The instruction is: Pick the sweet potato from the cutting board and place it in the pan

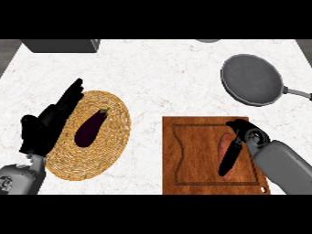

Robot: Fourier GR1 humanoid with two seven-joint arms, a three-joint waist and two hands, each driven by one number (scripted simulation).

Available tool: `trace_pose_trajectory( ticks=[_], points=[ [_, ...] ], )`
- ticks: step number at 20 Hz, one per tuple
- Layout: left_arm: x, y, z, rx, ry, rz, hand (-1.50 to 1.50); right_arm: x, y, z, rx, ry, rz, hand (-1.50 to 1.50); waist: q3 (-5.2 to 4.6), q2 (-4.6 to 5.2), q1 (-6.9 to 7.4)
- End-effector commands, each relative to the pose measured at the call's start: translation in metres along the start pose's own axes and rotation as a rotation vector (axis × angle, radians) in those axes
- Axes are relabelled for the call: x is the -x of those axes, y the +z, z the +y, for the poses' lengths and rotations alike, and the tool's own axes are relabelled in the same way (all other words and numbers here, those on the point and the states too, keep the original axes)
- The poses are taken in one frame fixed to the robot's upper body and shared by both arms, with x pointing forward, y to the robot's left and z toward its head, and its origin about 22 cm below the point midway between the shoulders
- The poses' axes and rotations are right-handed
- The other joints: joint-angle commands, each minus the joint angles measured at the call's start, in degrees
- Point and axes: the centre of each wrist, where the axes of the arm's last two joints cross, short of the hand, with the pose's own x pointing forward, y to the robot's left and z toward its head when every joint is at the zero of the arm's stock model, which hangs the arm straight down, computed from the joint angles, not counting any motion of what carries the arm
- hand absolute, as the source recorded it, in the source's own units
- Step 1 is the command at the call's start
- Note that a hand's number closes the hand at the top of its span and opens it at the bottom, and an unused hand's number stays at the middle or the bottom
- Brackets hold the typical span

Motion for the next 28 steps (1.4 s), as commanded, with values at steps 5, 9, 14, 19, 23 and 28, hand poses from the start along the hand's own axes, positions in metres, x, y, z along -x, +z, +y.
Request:
trace_pose_trajectory(
  ticks=[5, 9, 14, 19, 23, 28],
  points=[
    [-0.016, -0.001, -0.001, 0.007, -0.021, -0.002, 0.0, 0.0, -0.006, 0.027, -0.085, 0.131, 0.046, 1.5, 0.15, 0.1, -0.09],
    [0.003, -0.01, 0.006, 0.009, 0.02, 0.015, 0.0, 0.001, -0.01, 0.04, -0.111, 0.107, 0.02, 1.5, 0.11, 0.15, -0.55],
    [0.005, 0.001, -0.006, -0.009, 0.001, 0.013, 0.0, 0.004, -0.025, 0.049, -0.078, 0.072, -0.001, 1.5, 0.15, 0.23, 0.0],
    [0.01, 0.002, -0.004, 0.006, -0.003, 0.013, 0.0, -0.006, 0.013, -0.011, 0.07, 0.085, -0.016, 1.5, 0.13, 0.15, -0.15],
    [0.01, -0.002, -0.017, -0.003, 0.001, -0.001, 0.0, -0.027, 0.038, 0.009, 0.257, 0.074, -0.157, 1.5, 0.13, 0.08, -0.3],
    [0.009, 0.004, -0.01, 0.001, 0.007, 0.015, 0.0, -0.074, 0.115, 0.054, 0.634, 0.178, -0.63, 1.5, 0.06, -1.2, 0.19]
  ],
)
